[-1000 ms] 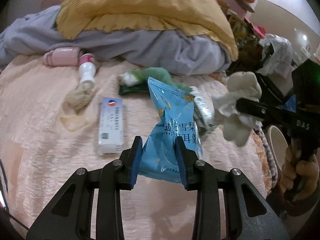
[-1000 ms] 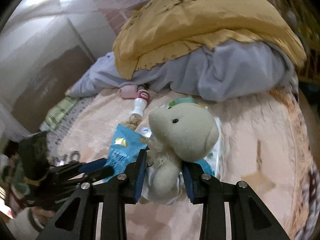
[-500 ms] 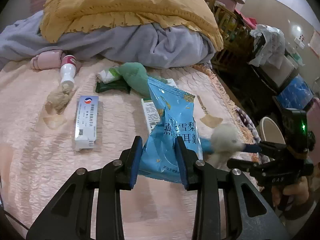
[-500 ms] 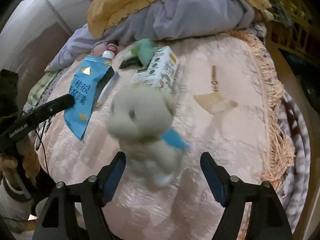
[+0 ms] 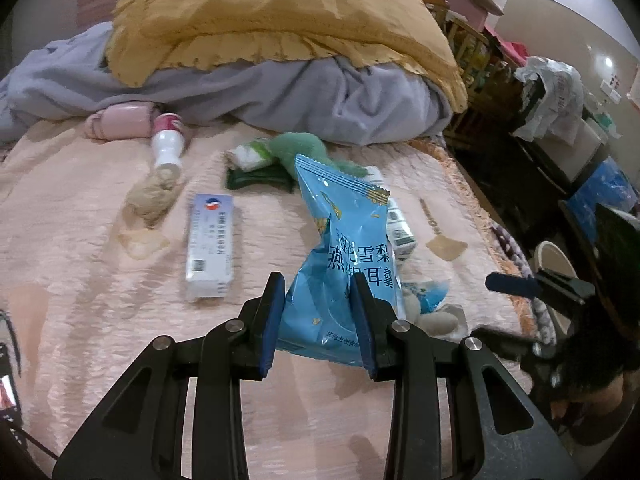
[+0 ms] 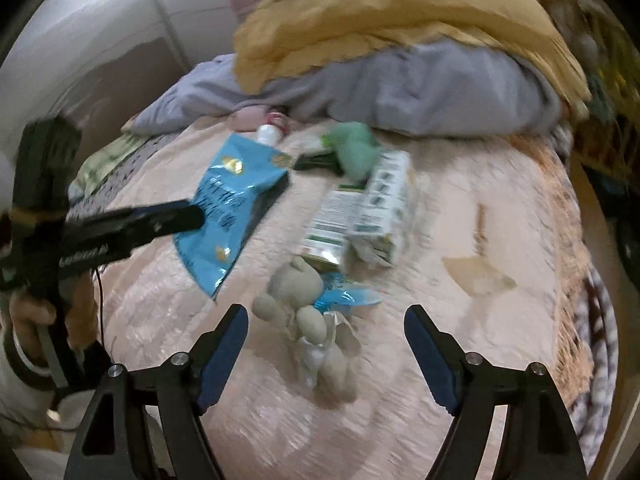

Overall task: Collect trash
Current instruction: 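Lift the blue snack bag with the left tool while the right tool releases the plush toy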

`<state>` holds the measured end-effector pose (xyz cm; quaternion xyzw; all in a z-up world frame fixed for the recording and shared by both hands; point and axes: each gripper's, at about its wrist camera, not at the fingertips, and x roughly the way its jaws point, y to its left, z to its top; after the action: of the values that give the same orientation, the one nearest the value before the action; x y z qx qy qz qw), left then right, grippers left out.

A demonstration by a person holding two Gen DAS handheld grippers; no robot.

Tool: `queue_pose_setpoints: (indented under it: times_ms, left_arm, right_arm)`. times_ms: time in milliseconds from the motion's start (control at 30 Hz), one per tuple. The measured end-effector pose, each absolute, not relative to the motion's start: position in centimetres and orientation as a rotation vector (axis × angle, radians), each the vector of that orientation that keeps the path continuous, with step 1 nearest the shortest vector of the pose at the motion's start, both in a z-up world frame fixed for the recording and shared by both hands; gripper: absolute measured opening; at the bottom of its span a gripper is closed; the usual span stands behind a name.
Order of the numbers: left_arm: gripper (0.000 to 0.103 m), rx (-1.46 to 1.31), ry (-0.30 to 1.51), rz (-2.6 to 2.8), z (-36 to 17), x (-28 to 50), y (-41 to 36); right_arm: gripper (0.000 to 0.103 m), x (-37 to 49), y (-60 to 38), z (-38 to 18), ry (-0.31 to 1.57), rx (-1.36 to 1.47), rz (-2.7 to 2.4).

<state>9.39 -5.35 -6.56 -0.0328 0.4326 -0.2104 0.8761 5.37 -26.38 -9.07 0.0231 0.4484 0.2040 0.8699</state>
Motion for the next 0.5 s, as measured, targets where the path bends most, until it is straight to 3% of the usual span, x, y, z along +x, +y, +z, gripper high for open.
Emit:
queue_pose_setpoints:
  times_ms: [233, 467, 500]
  left_arm:
    - [0.031, -0.088, 0.904, -0.387, -6.9, 9.4, -2.2]
    - [0.031, -0.115, 0.916, -0.384, -7.4, 9.6, -1.3]
    - [0.031, -0.116, 0.917, -0.387, -7.3, 9.6, -1.4]
  right_arm:
    - [0.078, 5.5, -22.3, -10.0, 0.929, -0.119, 0.461]
    - [0.078, 7.9, -26.6, -9.6, 0.914, 0.04, 0.325]
    - [0.073, 8.3, -27.0, -9.8, 0.916, 0.038, 0.301]
